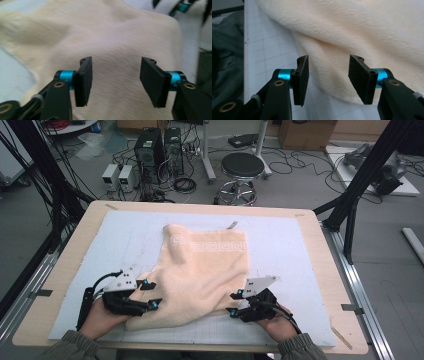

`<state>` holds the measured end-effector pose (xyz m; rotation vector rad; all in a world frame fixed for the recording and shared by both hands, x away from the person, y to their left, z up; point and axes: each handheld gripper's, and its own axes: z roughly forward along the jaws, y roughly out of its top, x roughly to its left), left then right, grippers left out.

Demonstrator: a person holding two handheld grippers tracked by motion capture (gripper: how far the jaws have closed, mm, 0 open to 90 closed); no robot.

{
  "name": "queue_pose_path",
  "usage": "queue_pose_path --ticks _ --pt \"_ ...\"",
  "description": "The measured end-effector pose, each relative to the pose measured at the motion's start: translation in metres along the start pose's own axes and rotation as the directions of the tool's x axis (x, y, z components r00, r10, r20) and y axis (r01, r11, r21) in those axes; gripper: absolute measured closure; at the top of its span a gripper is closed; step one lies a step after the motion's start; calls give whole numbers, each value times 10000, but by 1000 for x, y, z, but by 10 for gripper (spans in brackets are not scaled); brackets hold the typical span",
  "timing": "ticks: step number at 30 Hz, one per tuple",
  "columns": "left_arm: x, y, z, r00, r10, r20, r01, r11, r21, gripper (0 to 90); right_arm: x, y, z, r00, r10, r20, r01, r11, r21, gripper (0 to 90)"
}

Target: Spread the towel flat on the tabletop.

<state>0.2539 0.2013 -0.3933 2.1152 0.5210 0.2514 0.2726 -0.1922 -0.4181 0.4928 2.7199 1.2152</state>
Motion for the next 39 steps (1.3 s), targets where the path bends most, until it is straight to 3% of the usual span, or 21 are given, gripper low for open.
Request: queue_pose_path --ticks 4,8,13,17,23,28,30,32,34,37,39 --pt "-15 -12 -3 9981 484 381 -483 9988 -51 398 9 2 7 9990 -412 -164 415 9990 172 520" --pt "-14 -21 9 9980 431 468 -452 9979 455 404 6 2 22 9988 -480 -139 489 9956 793 567" --pt "-12 -20 23 9983 533 248 -555 9935 989 667 0 4 29 9965 -836 -50 837 9928 854 772" --pt "-15 -10 16 9981 587 -177 -571 9951 801 750 -2 4 25 9969 -771 -166 781 9938 790 824" --pt "-18 14 -14 9990 257 -356 -262 9996 -143 764 2 6 -15 9971 -747 -174 746 9972 -47 829" --pt "-18 43 -37 9979 430 -477 -466 9959 -775 766 11 23 -66 9893 -1220 805 1289 9879 -862 830" --pt "-13 52 -40 9969 459 -635 -511 9953 -822 765 13 31 -77 9832 -1447 1110 1552 9835 -927 830" --pt "-1 57 -34 9976 176 -666 -217 9979 -611 763 10 39 -81 9784 -1554 1360 1685 9815 -910 830" --pt "14 56 -22 9962 -68 -865 48 9997 -231 761 0 44 -77 9792 -1430 1439 1541 9857 -688 830" --pt "48 52 6 9901 -794 -1158 854 9952 477 760 -29 46 -54 9879 -715 1376 776 9962 -395 830" --pt "65 50 22 9844 -1179 -1304 1278 9893 700 759 -49 45 -39 9885 -307 1483 316 9995 -41 830"
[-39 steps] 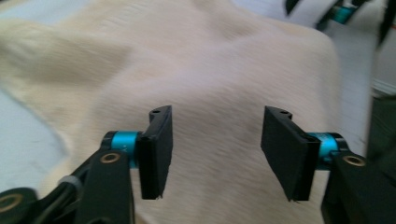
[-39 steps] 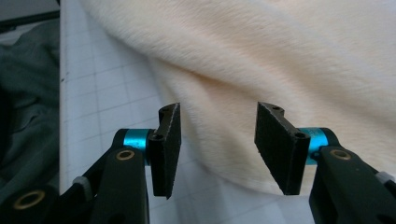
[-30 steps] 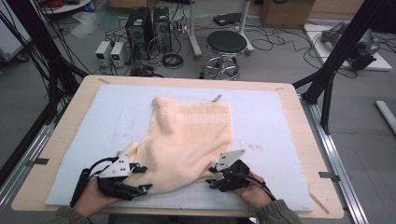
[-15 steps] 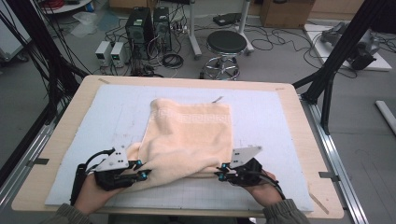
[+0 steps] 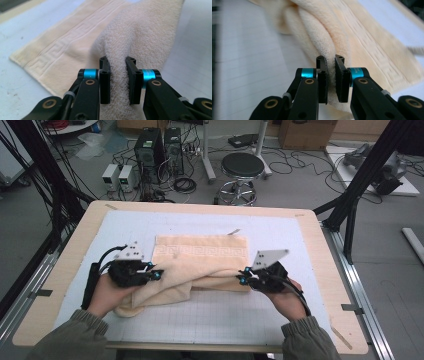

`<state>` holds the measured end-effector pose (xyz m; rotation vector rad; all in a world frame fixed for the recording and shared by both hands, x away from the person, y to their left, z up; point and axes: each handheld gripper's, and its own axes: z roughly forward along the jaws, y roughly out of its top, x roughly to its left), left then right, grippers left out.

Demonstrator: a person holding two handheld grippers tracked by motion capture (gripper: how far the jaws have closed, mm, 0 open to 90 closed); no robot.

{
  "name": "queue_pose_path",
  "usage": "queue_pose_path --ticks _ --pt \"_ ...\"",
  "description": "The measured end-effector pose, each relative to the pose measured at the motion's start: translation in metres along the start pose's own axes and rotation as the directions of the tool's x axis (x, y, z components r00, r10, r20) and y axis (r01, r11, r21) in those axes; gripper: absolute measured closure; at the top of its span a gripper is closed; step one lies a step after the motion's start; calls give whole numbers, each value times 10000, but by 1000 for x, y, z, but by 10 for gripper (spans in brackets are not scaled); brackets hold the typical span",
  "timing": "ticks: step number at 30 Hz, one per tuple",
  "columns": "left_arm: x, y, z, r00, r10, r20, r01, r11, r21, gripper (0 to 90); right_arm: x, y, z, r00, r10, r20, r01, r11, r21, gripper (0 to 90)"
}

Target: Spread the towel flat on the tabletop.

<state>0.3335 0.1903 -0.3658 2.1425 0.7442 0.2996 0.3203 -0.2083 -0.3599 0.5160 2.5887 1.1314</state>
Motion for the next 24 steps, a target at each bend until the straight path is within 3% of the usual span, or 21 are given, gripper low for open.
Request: queue_pose_path --ticks 1,5,7,8,10,13,15,18,21,24 --pt "9 1 10 9999 -76 -145 79 9998 176 758 -9 -1 10 9996 288 47 -289 9994 175 830" --pt "40 1 42 9920 -1195 -414 1220 9905 631 730 -41 -8 47 9927 1181 239 -1195 9902 724 830" --pt "47 3 45 9885 -1363 -663 1405 9880 634 685 -54 -14 63 9848 1701 345 -1726 9805 939 825" --pt "48 6 43 9859 -1387 -940 1443 9880 556 648 -57 -16 66 9825 1833 343 -1857 9781 939 820" --pt "48 8 33 9858 -1317 -1041 1351 9905 264 561 -61 -18 69 9790 2018 286 -2035 9755 836 782" --pt "44 9 7 9859 -1268 -1095 1229 9916 -410 514 -56 -15 61 9798 1946 467 -1972 9786 590 677" --pt "37 9 -12 9883 -957 -1191 894 9943 -576 472 -48 -9 48 9835 1714 586 -1724 9849 128 633" --pt "22 4 -33 9943 -382 -999 293 9956 -888 461 -35 -2 33 9893 1347 556 -1335 9907 -256 614" --pt "4 -8 -40 9975 184 -685 -250 9950 -967 456 -15 3 31 9971 712 271 -698 9963 -505 600" --pt "-10 -24 -32 9981 578 -223 -595 9948 -826 456 -1 6 42 9994 331 -63 -333 9985 -436 582"
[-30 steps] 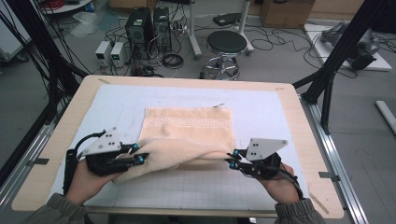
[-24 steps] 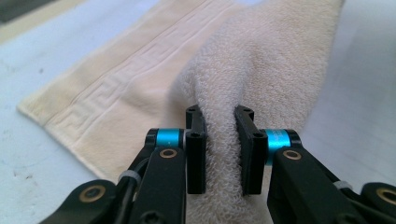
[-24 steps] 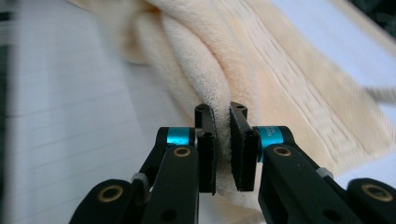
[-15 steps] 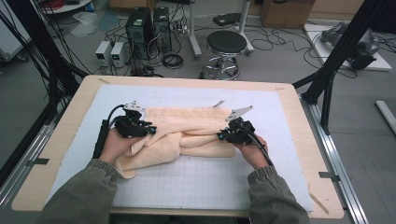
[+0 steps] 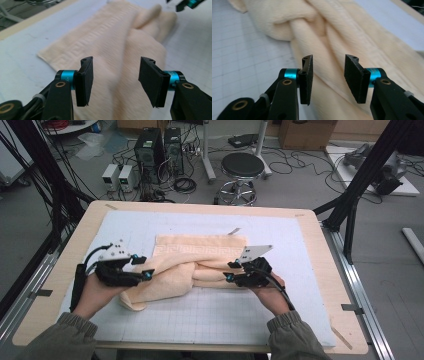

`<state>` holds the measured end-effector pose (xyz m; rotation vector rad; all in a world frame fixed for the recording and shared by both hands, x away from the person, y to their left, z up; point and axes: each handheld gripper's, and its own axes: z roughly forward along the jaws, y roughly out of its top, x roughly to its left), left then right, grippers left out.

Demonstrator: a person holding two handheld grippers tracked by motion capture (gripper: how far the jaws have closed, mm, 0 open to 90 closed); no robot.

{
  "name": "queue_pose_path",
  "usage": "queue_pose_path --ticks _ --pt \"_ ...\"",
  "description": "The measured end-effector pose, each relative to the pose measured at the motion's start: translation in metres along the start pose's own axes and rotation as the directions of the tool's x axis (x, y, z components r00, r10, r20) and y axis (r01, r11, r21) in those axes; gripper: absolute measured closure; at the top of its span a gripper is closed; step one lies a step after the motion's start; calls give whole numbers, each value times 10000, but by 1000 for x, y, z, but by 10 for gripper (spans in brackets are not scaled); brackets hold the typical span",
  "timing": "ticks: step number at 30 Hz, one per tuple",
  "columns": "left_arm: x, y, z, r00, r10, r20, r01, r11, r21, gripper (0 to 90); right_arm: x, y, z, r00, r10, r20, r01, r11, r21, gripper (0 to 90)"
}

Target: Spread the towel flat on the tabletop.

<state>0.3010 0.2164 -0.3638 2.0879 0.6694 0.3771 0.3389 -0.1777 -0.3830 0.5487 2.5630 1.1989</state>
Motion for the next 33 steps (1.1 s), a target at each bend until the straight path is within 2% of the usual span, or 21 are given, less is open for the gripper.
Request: queue_pose_path --ticks 1,3,5,8,10,11,13,14,15,17,20,23,28,33 --pt "-4 -6 4 9997 180 185 -184 9996 196 461 4 1 6 9998 -70 -199 70 10000 17 577" --pt "-8 -18 15 9988 297 397 -320 9976 610 474 12 4 20 9989 -236 -415 241 9996 122 575" --pt "-7 -28 26 9978 173 643 -238 9946 1010 495 15 7 35 9976 -401 -573 414 9989 216 571" --pt "-5 -36 42 9982 146 580 -233 9881 1520 539 14 12 56 9977 -285 -618 299 9993 220 571" --pt "-4 -36 48 9985 365 402 -429 9840 1730 636 12 13 71 9979 -186 -622 201 9995 242 583" --pt "-4 -35 50 9989 324 348 -381 9835 1767 686 12 13 76 9974 -144 -700 162 9995 254 610" --pt "-4 -33 49 9992 306 244 -344 9839 1751 774 11 12 85 9961 -131 -875 173 9987 471 737" --pt "-4 -31 47 9995 222 228 -257 9859 1656 807 11 11 86 9949 -174 -998 234 9979 596 808" --pt "-4 -28 43 9994 294 170 -317 9867 1596 826 10 11 85 9939 -119 -1092 184 9981 588 833" --pt "-6 -24 36 9994 342 56 -347 9914 1258 845 8 12 76 9932 -51 -1163 103 9990 442 843" --pt "-8 -13 24 9998 191 27 -192 9970 750 852 6 12 57 9940 -261 -1059 298 9990 339 845" --pt "-10 0 15 9999 162 48 -164 9994 315 853 3 12 34 9950 -335 -939 363 9989 281 844" --pt "-17 23 2 9993 345 129 -342 9991 -239 855 4 10 -10 9966 -561 -609 571 9982 158 844" --pt "-19 42 -3 9988 193 444 -154 9962 -858 855 -2 6 -55 9986 -518 -86 517 9985 -198 844"
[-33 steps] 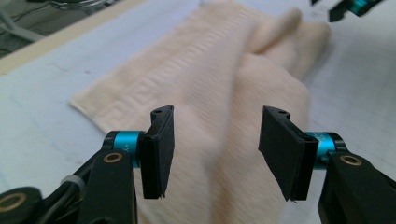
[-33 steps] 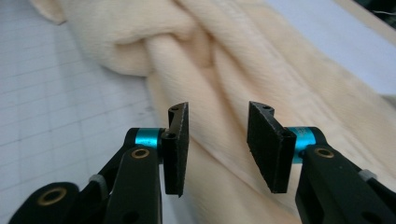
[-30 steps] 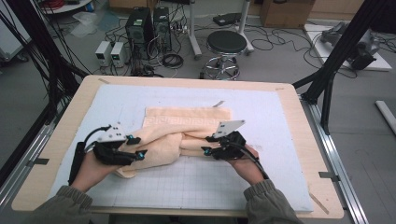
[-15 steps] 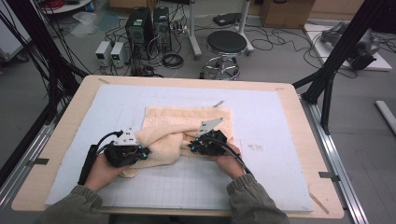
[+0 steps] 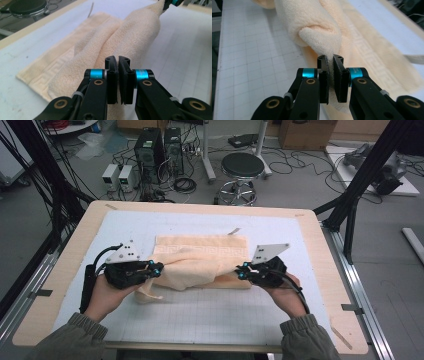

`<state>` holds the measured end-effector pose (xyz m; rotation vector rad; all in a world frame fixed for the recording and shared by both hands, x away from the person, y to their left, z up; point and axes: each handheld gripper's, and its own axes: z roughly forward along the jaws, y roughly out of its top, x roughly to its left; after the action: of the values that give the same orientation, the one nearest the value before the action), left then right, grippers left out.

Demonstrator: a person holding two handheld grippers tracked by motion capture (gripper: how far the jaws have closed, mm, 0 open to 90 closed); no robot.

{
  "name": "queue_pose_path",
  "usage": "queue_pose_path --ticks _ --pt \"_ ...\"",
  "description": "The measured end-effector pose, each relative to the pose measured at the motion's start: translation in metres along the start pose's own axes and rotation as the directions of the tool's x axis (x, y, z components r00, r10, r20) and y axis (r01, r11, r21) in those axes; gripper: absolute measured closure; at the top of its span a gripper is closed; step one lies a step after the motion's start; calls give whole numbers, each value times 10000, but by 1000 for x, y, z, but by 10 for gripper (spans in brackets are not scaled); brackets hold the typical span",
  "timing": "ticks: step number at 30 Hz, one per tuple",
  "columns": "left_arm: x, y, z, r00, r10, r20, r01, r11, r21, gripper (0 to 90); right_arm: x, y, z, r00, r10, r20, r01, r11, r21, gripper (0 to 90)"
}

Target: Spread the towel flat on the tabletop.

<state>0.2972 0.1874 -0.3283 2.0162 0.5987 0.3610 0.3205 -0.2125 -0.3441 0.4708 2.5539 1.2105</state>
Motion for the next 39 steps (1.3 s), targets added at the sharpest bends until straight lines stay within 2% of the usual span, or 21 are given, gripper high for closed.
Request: queue_pose_path --ticks 4,6,8,11,13,15,17,18,20,22,24,27,30,33,36,38,39 --pt "4 8 1 9999 -152 62 154 9996 -254 855 -6 1 -27 9991 98 414 -82 9993 -376 844" --pt "10 8 3 9993 -373 93 376 9989 -290 855 -10 0 -32 9981 171 585 -143 9987 -483 845" --pt "16 5 10 9993 -333 -185 334 9994 28 855 -17 -3 -30 9972 343 665 -318 9988 -378 845" --pt "30 -8 30 9962 -708 -513 739 9955 596 855 -31 -15 -8 9935 973 582 -987 9949 215 844" --pt "37 -18 47 9940 -768 -778 858 9891 1199 854 -42 -26 17 9872 1532 440 -1562 9848 758 843" --pt "41 -25 59 9921 -883 -897 1019 9817 1606 850 -48 -31 39 9827 1812 397 -1850 9722 1436 837" --pt "46 -31 66 9903 -1032 -932 1194 9748 1885 838 -51 -33 53 9810 1904 383 -1942 9664 1685 813" --pt "47 -31 66 9894 -1076 -972 1243 9745 1866 820 -51 -32 58 9819 1818 528 -1881 9682 1651 789" --pt "48 -30 59 9880 -1156 -1020 1301 9802 1496 743 -51 -30 57 9828 1774 514 -1828 9739 1343 738" --pt "47 -27 50 9886 -1186 -923 1286 9855 1105 677 -46 -25 51 9865 1519 618 -1580 9814 1093 715" --pt "43 -26 40 9919 -894 -898 981 9903 982 627 -40 -21 41 9889 1298 718 -1352 9878 775 671" --pt "36 -27 28 9951 -679 -725 746 9928 939 573 -26 -13 26 9920 961 815 -992 9945 338 647" --pt "27 -34 21 9976 -424 -547 480 9933 1053 533 -7 -6 23 9971 436 628 -451 9987 231 629" --pt "24 -45 23 9985 -169 -528 252 9865 1618 496 10 -3 32 9997 -102 219 99 9998 148 618" --pt "27 -56 29 9978 -216 -622 340 9780 2056 471 19 -7 53 9994 -126 -327 135 9995 270 577" --pt "30 -64 34 9974 -253 -676 405 9713 2342 476 24 -10 70 9992 -129 -383 143 9992 371 526" --pt "33 -68 38 9975 -334 -625 484 9655 2560 484 25 -10 78 9990 -117 -441 138 9988 465 516"
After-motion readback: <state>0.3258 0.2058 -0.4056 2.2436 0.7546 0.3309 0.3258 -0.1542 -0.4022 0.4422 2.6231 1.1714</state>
